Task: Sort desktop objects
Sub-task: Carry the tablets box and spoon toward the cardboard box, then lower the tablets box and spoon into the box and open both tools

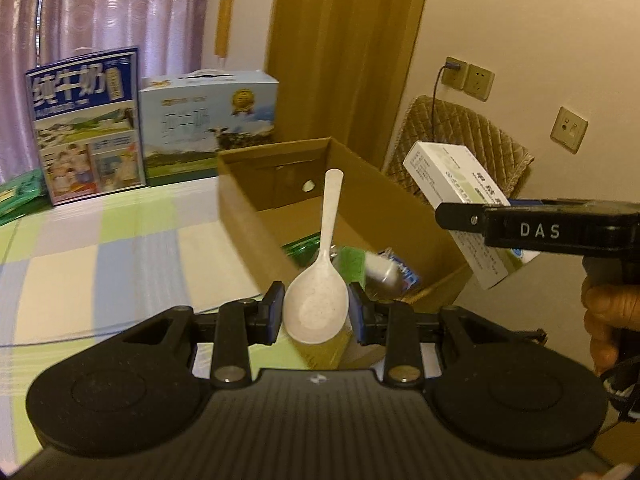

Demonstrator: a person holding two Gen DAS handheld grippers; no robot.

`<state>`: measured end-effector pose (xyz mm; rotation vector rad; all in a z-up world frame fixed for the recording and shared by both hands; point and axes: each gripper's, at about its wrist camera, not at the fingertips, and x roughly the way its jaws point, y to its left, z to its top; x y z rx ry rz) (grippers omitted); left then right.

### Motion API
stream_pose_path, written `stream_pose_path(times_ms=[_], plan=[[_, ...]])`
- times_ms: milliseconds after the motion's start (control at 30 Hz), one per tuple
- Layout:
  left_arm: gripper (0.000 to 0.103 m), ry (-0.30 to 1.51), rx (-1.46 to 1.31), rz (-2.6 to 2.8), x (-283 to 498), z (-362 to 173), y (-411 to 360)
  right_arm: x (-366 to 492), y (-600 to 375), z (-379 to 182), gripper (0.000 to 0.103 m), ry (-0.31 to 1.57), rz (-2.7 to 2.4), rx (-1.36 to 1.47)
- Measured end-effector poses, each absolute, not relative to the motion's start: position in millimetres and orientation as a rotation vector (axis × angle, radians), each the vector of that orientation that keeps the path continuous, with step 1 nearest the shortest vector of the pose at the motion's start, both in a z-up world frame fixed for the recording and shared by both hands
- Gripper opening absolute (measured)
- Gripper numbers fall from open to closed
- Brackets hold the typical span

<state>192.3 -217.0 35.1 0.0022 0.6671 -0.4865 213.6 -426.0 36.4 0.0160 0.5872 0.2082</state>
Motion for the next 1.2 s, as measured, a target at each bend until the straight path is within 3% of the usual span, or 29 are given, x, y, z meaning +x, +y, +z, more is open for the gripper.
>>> stream_pose_path(times_ms=[467,500,533,933,1200], plan=[[0.028,0.683,-0.021,-0.502,264,17,-273,267,-455,15,0.068,0.641,0.181,0.075],[0.031,0.675,-0.025,-0.498,268,16,-275,270,-456,14,0.068,0.643,0.179,0.075],[0.041,0.677,-0.023,-0.493,274,15,-277,271,-457,13,0.068,0.646,0.180,0.076],[0.042,0.663,-0.010,-0.446,261,17,-241,276,-453,2,0.068,0.679,0.202,0.088],[0.050,0.672,-0.020,-0.432,243,14,-227,290,-440,6,0.070,0.661,0.265,0.122]])
